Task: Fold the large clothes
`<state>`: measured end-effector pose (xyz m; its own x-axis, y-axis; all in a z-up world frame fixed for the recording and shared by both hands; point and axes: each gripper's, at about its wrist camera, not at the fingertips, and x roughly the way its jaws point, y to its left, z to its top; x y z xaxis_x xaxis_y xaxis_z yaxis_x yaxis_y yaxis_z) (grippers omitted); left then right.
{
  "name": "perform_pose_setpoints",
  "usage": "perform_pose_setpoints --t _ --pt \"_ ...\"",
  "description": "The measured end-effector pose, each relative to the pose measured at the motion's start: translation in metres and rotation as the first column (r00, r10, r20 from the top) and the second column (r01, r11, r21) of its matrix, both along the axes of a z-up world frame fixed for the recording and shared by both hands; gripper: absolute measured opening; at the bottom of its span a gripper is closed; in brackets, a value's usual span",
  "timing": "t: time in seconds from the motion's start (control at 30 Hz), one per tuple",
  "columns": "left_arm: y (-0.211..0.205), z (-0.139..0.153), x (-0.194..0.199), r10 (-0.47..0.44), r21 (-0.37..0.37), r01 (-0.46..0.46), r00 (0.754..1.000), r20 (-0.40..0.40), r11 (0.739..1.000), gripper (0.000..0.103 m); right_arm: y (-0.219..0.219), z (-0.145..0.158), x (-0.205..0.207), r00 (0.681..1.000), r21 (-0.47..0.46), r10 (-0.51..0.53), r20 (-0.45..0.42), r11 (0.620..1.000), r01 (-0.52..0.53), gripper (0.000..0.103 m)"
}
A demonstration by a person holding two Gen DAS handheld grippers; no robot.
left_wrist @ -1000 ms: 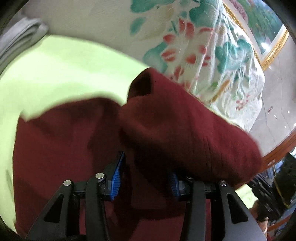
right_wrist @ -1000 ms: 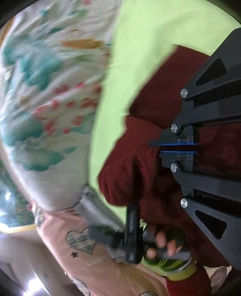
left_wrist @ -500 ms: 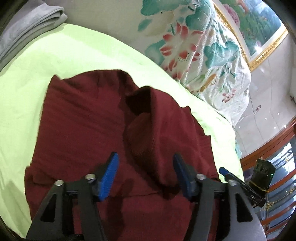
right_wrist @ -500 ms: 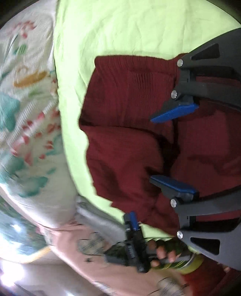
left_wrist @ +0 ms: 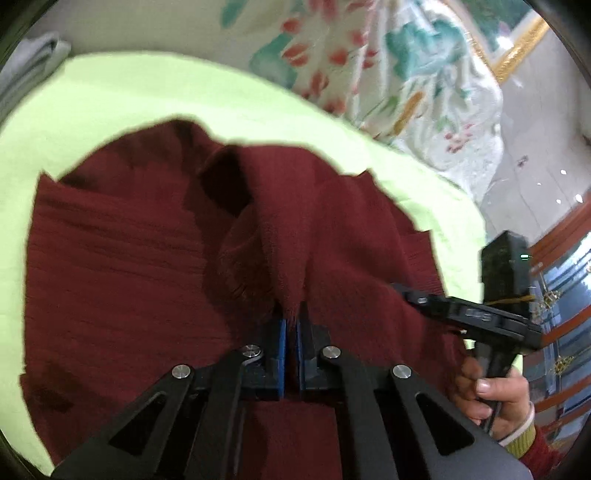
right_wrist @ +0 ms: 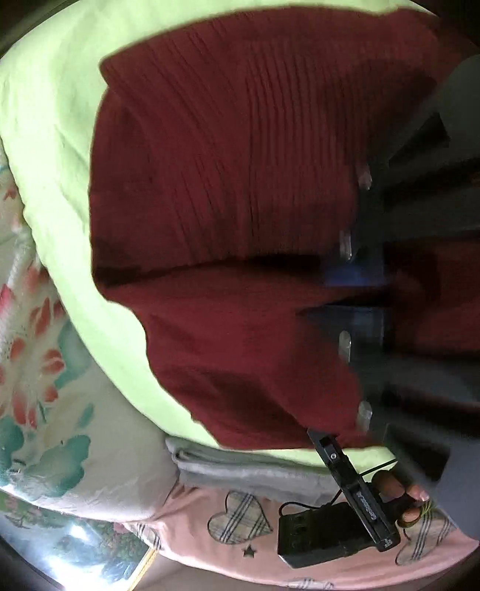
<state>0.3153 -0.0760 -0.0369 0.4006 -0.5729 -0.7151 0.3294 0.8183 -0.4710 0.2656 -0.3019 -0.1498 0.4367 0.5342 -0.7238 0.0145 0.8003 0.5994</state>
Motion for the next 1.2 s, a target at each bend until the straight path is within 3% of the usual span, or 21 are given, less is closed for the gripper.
perform_pose_setpoints --t 0.07,0.17,0.23,0.3,0.4,0.53,0.6,0.63,0.67,0.7,0.77,0.83,0.87,0.93,1.0,1.03,1.13,1.2 --pt "0.012 0.018 -0.012 -0.003 -0.035 0.005 0.998 0.060 0.999 0.003 -0.010 0.023 -0.013 0.993 0.060 -0.032 0.111 0.998 0.026 0.008" --pt "0.030 0.032 -0.025 0.005 -0.089 0.005 0.994 0.111 0.996 0.003 -0.029 0.042 -0.030 0.977 0.100 -0.086 0.195 0.993 0.067 0.008" --pt "0.037 0.022 -0.025 0.012 -0.094 -0.004 0.996 0.088 0.996 0.000 -0.034 0.034 -0.035 0.982 0.069 -0.088 0.170 0.995 0.077 0.008" --pt "0.040 -0.001 -0.020 0.037 -0.053 -0.035 0.999 0.034 0.998 0.000 -0.034 0.018 -0.034 0.989 0.046 -0.088 0.117 0.995 0.083 0.008" --pt "0.047 -0.031 -0.018 0.074 -0.033 -0.076 0.996 -0.056 0.997 0.000 -0.037 -0.006 -0.039 0.994 0.046 -0.104 0.032 0.994 0.103 0.014" --pt "0.053 -0.024 -0.027 0.060 -0.123 -0.067 0.997 -0.055 0.990 0.002 -0.048 -0.004 -0.045 0.990 0.081 -0.135 0.038 0.988 0.132 0.033" --pt "0.049 -0.012 -0.027 0.043 -0.146 -0.046 0.999 -0.025 0.988 0.036 -0.050 0.001 -0.046 0.989 0.076 -0.137 0.051 0.988 0.133 0.037" --pt "0.045 -0.007 -0.027 0.032 -0.144 -0.033 0.999 -0.009 0.989 0.046 -0.050 0.003 -0.046 0.989 0.073 -0.137 0.057 0.988 0.132 0.038" --pt "0.037 -0.003 -0.026 0.018 -0.123 -0.019 1.000 -0.005 0.992 0.065 -0.050 0.005 -0.046 0.989 0.070 -0.135 0.060 0.989 0.130 0.038" --pt "0.029 -0.004 -0.023 0.008 -0.096 -0.009 1.000 -0.008 0.995 0.068 -0.050 0.006 -0.046 0.989 0.069 -0.134 0.061 0.989 0.130 0.038" --pt "0.013 -0.011 -0.016 -0.006 -0.039 0.005 1.000 -0.027 0.999 0.064 -0.048 0.003 -0.044 0.990 0.057 -0.133 0.052 0.990 0.130 0.038" --pt "0.002 -0.022 -0.012 -0.016 0.017 0.016 0.999 -0.049 1.000 0.029 -0.046 -0.001 -0.043 0.990 0.047 -0.131 0.042 0.990 0.129 0.038" --pt "-0.004 -0.027 -0.010 -0.027 0.024 0.029 0.998 -0.063 0.999 0.004 -0.045 -0.002 -0.042 0.991 0.044 -0.128 0.039 0.991 0.126 0.038" --pt "-0.004 -0.027 -0.013 -0.025 0.029 0.026 0.999 -0.045 0.999 0.002 -0.040 -0.003 -0.038 0.993 0.026 -0.109 0.041 0.994 0.108 0.038" --pt "0.002 -0.014 -0.019 -0.007 0.031 0.007 1.000 0.014 0.999 0.002 -0.034 0.001 -0.035 0.995 0.006 -0.084 0.054 0.996 0.083 0.013" --pt "0.008 -0.007 -0.021 0.008 0.018 -0.009 0.999 0.040 1.000 0.002 -0.032 0.008 -0.035 0.994 0.006 -0.075 0.082 0.997 0.075 0.007" --pt "0.027 0.004 -0.018 0.063 -0.002 -0.063 0.994 0.084 0.998 0.002 -0.029 0.030 -0.040 0.980 0.024 -0.075 0.183 0.997 0.072 0.007" --pt "0.034 -0.005 -0.010 0.075 0.030 -0.077 0.995 0.065 0.997 0.002 -0.023 0.026 -0.036 0.986 0.000 -0.053 0.160 0.999 0.054 0.007"
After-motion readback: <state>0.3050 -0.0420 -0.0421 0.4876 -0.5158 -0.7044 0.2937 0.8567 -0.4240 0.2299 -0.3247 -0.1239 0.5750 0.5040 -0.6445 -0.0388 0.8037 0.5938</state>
